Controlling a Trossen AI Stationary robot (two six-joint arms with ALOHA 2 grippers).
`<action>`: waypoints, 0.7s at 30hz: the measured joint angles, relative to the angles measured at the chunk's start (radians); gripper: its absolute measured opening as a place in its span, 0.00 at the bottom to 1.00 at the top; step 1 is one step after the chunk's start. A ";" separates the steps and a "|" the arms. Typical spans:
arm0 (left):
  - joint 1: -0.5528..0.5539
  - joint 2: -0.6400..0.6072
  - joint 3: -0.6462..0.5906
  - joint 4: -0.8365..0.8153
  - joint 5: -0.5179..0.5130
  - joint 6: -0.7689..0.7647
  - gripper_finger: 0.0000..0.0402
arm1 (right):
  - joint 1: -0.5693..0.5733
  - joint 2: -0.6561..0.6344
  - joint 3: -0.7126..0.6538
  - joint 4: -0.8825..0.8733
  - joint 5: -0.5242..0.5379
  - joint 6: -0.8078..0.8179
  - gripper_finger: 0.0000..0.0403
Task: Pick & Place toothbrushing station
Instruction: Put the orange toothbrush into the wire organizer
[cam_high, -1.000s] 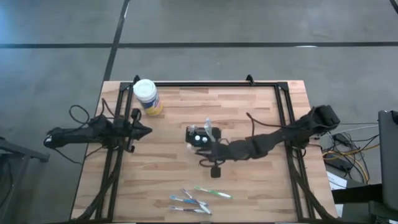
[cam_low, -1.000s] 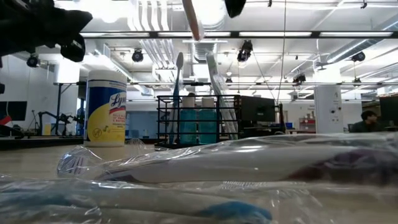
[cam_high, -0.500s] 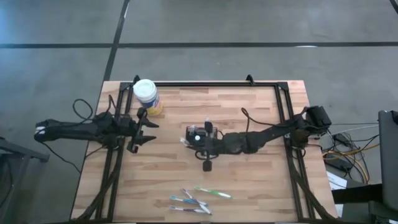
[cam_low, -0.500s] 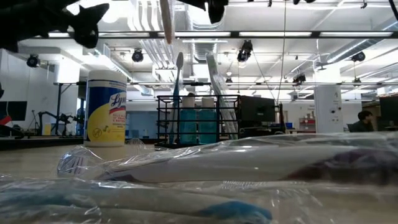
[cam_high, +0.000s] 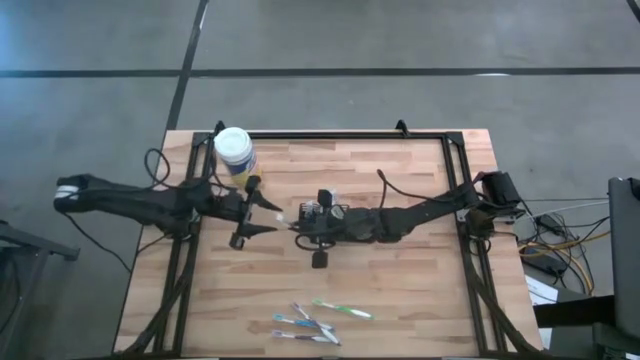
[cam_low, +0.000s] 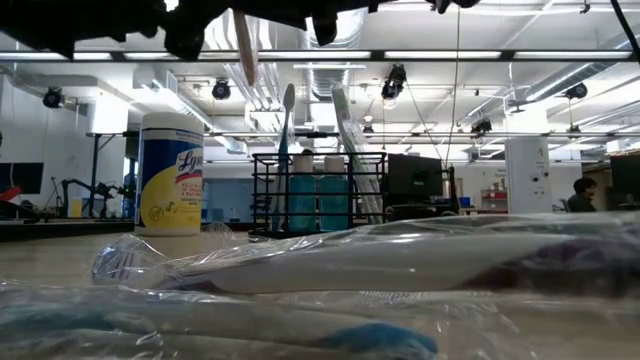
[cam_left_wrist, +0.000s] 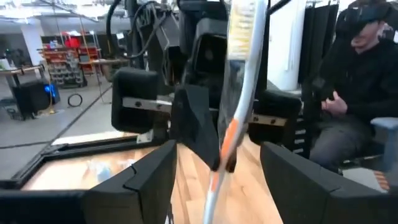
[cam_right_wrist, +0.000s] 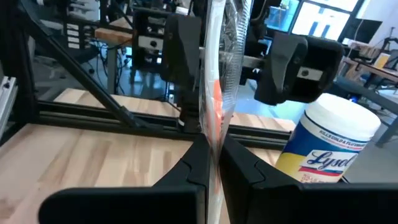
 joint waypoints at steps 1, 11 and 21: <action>0.000 0.014 0.007 -0.005 0.003 0.005 0.59 | -0.001 0.000 0.001 0.000 0.000 0.000 0.04; -0.005 0.105 0.027 0.119 0.029 0.002 0.58 | -0.005 0.000 -0.002 0.012 0.008 0.000 0.04; -0.005 0.190 0.079 0.131 0.056 -0.004 0.57 | -0.012 0.000 -0.004 0.025 0.011 0.001 0.04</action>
